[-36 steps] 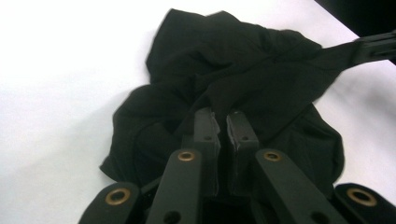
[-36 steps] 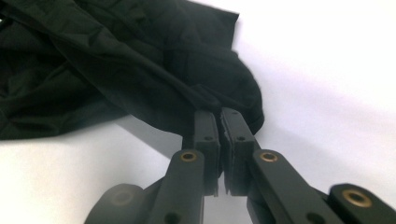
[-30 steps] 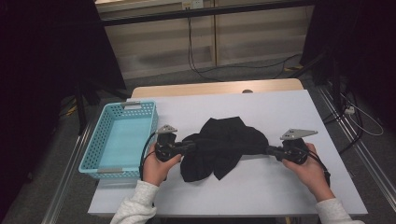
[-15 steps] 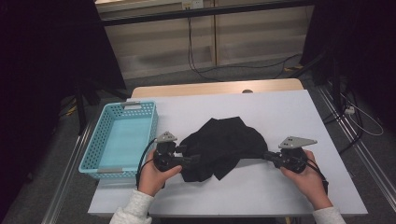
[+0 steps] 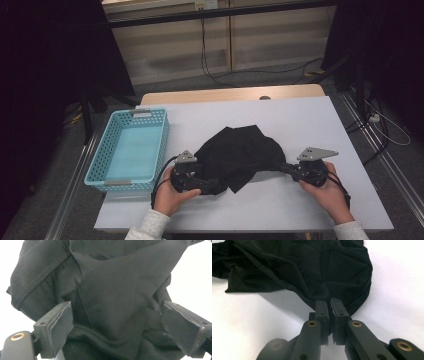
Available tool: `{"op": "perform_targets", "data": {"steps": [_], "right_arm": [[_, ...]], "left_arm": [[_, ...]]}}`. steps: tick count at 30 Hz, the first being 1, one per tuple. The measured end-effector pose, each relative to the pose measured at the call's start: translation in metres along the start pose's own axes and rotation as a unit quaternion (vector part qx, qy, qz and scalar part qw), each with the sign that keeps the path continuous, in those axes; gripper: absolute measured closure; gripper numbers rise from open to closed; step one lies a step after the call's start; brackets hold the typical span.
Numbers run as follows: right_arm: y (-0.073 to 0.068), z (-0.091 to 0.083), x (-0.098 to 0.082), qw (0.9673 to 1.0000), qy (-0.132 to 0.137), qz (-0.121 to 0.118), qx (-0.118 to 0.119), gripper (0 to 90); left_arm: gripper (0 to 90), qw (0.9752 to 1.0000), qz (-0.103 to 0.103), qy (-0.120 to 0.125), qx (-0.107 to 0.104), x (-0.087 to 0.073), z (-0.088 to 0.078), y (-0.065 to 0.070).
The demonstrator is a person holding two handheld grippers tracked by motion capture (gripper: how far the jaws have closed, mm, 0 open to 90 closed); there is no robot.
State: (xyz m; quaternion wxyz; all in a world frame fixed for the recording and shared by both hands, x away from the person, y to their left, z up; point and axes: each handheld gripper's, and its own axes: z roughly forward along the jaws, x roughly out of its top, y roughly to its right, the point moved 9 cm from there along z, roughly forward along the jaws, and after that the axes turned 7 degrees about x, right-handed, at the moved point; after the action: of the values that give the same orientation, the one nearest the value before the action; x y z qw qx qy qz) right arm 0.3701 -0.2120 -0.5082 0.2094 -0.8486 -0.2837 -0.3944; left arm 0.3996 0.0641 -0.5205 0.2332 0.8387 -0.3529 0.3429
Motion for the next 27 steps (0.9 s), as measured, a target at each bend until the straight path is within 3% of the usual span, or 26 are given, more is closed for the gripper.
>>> {"op": "perform_targets", "data": {"steps": [3,4,6,10,12,16,17,18,19,20,23,24,25,27], "right_arm": [[0.0,0.0,0.0,1.0,0.0,-0.001,0.001,85.5],[0.0,-0.001,0.0,1.0,0.002,0.001,0.0,85.5],[0.0,-0.001,0.0,1.0,0.004,0.002,0.001,85.5],[0.0,-0.001,0.0,1.0,0.004,0.005,0.001,85.4],[0.001,-0.001,-0.001,1.0,0.003,0.005,0.001,85.4],[0.001,-0.002,0.0,1.0,0.006,0.007,-0.001,85.3],[0.001,-0.002,0.0,1.0,0.007,0.007,-0.002,85.2],[0.001,-0.002,0.0,1.0,0.007,0.007,-0.002,85.2],[0.001,-0.002,0.0,1.0,0.007,0.007,-0.002,85.3],[0.002,-0.002,0.0,1.0,0.006,0.007,-0.003,85.3],[0.003,-0.003,0.0,0.9999,0.009,0.01,-0.005,85.3],[0.003,-0.003,0.0,0.9999,0.009,0.01,-0.005,85.4],[0.003,-0.003,0.0,0.9999,0.009,0.01,-0.005,85.4],[0.003,-0.005,0.0,0.9999,0.011,0.01,-0.006,85.4]], "left_arm": [[14.6,0.9999,0.014,0.002,0.006,0.0,0.001,-0.001],[15.2,0.9994,0.031,-0.001,0.013,-0.001,0.002,-0.003],[15.4,0.9995,0.028,0.0,0.012,-0.002,0.002,-0.003],[18.2,0.9984,0.054,-0.002,0.02,-0.004,0.002,-0.002],[20.0,0.9983,0.056,-0.01,0.01,-0.004,0.001,0.001],[19.9,0.9974,0.069,-0.013,0.013,-0.006,0.001,0.005],[21.7,0.9974,0.069,-0.013,0.013,-0.006,0.001,0.005],[33.0,0.9971,0.074,-0.014,0.011,-0.007,0.0,0.006],[33.0,0.9968,0.077,-0.017,0.013,-0.007,-0.003,0.006],[43.2,0.9969,0.074,-0.02,0.015,-0.008,-0.004,0.005],[55.3,0.9971,0.067,-0.029,0.02,-0.008,-0.008,0.002],[59.2,0.9979,0.047,-0.036,0.025,-0.007,-0.01,0.0],[64.1,0.9979,0.047,-0.036,0.025,-0.007,-0.01,0.0],[67.5,0.9985,0.024,-0.045,0.021,-0.006,-0.015,-0.002]]}}
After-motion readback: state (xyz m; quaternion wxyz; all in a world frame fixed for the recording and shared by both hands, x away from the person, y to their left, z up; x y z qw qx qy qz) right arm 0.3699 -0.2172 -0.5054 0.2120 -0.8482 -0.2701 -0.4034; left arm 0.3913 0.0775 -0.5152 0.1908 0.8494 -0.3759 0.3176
